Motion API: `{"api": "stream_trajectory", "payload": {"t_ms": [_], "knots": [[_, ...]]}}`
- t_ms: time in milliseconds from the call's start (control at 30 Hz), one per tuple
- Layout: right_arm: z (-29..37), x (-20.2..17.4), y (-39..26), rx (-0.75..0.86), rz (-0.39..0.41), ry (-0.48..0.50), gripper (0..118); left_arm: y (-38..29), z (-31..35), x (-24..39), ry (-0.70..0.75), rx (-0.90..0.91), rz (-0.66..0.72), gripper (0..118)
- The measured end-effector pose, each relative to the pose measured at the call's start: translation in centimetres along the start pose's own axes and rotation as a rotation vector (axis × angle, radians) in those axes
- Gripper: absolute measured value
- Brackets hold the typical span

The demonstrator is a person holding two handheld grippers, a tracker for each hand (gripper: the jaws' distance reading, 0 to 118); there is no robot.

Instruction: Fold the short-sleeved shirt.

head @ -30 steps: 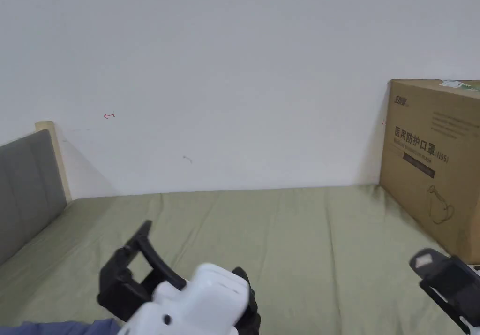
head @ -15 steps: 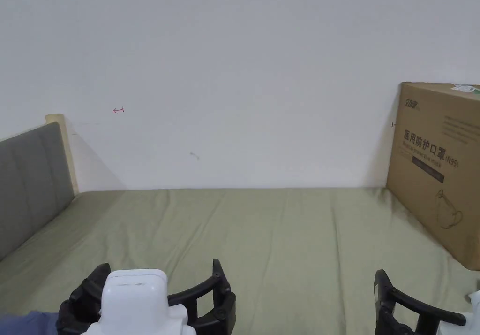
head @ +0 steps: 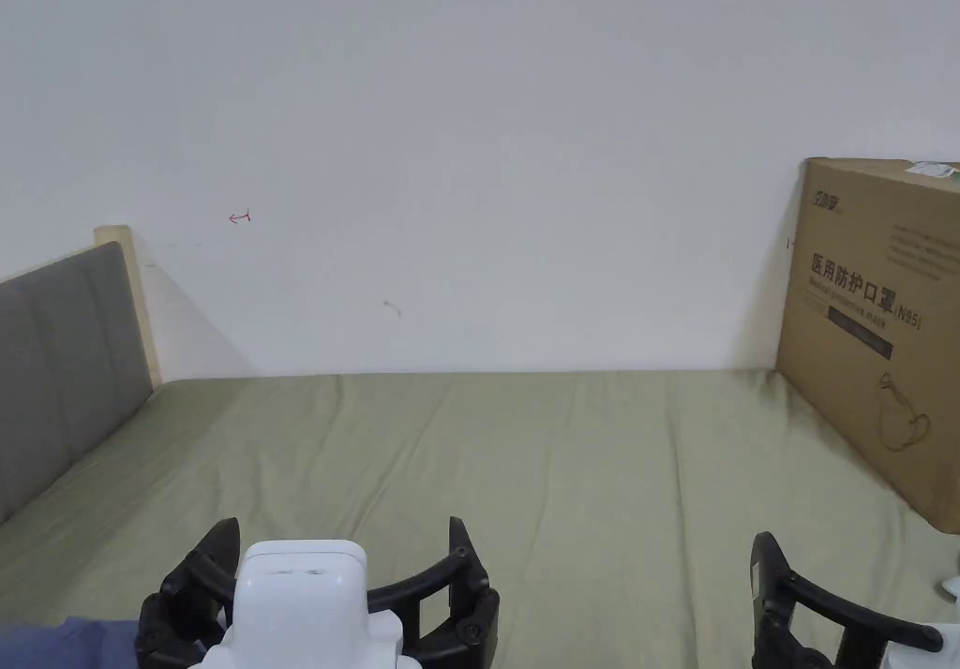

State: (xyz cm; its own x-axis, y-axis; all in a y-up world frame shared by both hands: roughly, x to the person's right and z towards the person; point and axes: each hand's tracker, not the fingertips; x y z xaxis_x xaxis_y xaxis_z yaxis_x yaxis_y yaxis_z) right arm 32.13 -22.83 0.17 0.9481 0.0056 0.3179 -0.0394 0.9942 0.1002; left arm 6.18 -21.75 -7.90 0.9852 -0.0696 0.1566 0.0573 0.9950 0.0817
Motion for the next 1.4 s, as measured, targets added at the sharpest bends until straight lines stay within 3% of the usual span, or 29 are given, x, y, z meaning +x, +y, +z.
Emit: {"api": "stream_trajectory", "payload": {"t_ms": [467,567,800,967,1033,1067,1100,1133,1167,1200,1233,1267,1300,1367,1400], "knots": [[0.1,-0.1,0.1,-0.008,-0.021,-0.002,118,0.2,0.2,0.0,0.008,0.005,-0.012,118],[0.4,0.5,0.1,0.011,-0.074,0.074,118,0.1,0.3,0.0,0.008,0.006,-0.018,118],[0.5,0.7,0.2,0.045,-0.098,0.026,118,0.4,0.0,-0.2,-0.001,-0.008,0.01,118],[0.2,0.1,0.6,-0.01,-0.034,0.001,118,0.3,0.0,-0.3,0.023,0.001,0.002,116],[0.2,-0.1,0.5,-0.004,-0.015,0.003,118,0.5,0.0,-0.5,0.003,-0.024,0.02,112],[0.2,-0.1,0.5,-0.005,-0.007,0.004,116,0.6,0.0,-0.6,-0.001,-0.042,0.029,98],[0.2,-0.2,0.5,-0.013,-0.002,0.004,112,0.7,0.0,-0.7,-0.007,-0.041,0.045,76],[0.2,-0.2,0.4,-0.02,-0.002,0.009,98,0.6,0.0,-0.8,-0.009,-0.039,0.05,43],[0.3,-0.1,0.4,-0.027,-0.012,0.021,47,0.6,0.0,-0.8,-0.009,-0.042,0.04,0],[0.3,-0.1,0.4,-0.025,-0.021,0.018,0,0.6,-0.5,-0.7,0.016,-0.063,0.001,0],[0.2,-0.2,0.2,-0.041,-0.034,0.03,0,0.3,-0.8,-0.7,0.026,-0.066,-0.038,0],[-0.3,-0.2,0.1,-0.075,-0.019,-0.059,0,0.1,-0.9,-0.7,0.012,-0.066,-0.028,0],[-0.3,0.0,-0.1,-0.062,-0.036,-0.072,0,-0.1,-1.0,-0.8,-0.045,-0.094,-0.033,0],[-0.5,0.9,-0.2,-0.106,-0.075,-0.001,0,-0.2,-1.6,-0.5,-0.08,-0.146,-0.006,0],[-0.6,1.0,-0.3,-0.106,-0.061,-0.024,0,-0.3,-1.7,-0.3,-0.094,-0.153,0.016,0]]}}
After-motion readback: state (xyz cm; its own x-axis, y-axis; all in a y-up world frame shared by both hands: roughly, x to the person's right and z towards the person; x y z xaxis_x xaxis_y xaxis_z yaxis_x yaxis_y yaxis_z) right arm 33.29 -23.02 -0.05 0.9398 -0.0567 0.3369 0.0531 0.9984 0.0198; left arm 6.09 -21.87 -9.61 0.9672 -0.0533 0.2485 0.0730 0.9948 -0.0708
